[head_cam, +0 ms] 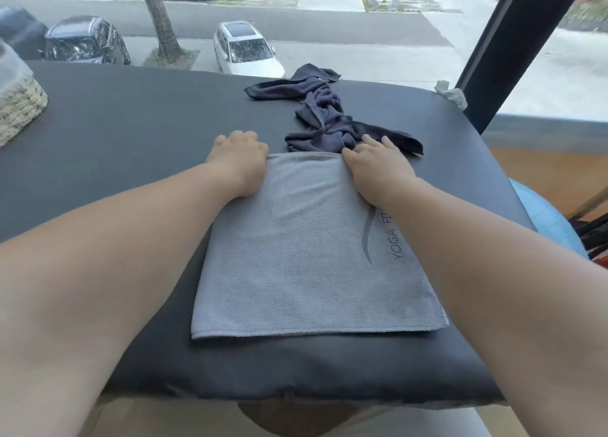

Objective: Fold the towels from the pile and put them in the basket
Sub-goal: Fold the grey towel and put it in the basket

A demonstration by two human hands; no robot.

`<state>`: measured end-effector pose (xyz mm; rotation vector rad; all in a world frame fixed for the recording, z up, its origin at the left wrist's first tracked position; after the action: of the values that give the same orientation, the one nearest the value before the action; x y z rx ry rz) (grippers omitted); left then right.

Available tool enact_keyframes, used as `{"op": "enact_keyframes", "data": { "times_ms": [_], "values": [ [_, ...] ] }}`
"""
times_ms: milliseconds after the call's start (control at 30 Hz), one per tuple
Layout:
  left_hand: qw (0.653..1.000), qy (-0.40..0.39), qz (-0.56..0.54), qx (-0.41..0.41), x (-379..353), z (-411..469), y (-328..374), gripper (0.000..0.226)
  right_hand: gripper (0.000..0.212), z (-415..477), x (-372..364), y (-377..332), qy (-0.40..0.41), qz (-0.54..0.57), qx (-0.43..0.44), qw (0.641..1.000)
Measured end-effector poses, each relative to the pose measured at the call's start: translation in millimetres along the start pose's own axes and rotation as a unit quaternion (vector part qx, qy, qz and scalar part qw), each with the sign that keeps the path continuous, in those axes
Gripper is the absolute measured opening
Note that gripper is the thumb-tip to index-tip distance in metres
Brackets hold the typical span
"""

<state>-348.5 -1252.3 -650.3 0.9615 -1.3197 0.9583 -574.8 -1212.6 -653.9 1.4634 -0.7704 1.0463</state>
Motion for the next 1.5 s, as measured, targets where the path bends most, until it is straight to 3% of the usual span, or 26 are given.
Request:
{"op": "enact_keyframes", "data": {
  "times_ms": [200,333,467,600,833,1100,1267,1500],
  "values": [
    [1.0,0.017,0.006,0.012,9,7,4,0.021,0.032,1,12,3,0.036,-0.01,-0.032,0.999],
    [0.994,0.097,-0.043,-0.009,19,-2,6,0.008,0.026,-7,17,8,0.083,0.033,-0.036,0.995],
    [0.978,0.188,-0.088,-0.016,41,-9,5,0.008,0.027,-14,28,17,0.128,0.103,-0.057,0.985],
    [0.967,0.223,-0.125,-0.016,58,-15,2,0.011,0.035,-17,43,34,0.179,0.159,-0.109,0.965],
    [0.94,0.234,-0.232,-0.093,53,-79,-4,0.015,0.015,-78,43,34,0.214,0.213,-0.075,0.95],
    [0.927,0.226,-0.284,-0.089,36,-181,-2,0.015,0.023,-178,37,0,0.221,0.289,-0.038,0.931],
    [0.927,0.224,-0.28,-0.113,34,-220,5,0.015,0.014,-213,39,-7,0.236,0.316,-0.024,0.918],
    [0.938,0.195,-0.266,-0.106,5,-233,5,0.017,0.023,-230,10,-17,0.187,0.286,-0.039,0.939]
  ]
}}
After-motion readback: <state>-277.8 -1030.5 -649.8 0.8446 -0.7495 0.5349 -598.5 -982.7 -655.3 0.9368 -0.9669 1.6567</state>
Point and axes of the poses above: each hand's wrist, its own z-axis towards the middle knuckle, its own x-axis out of the back of the hand, y = z × x, the point moved 4 cm from there along z, towards the middle knuckle, and after that the axes turned 11 degrees about -z, right-handed, at the moved point
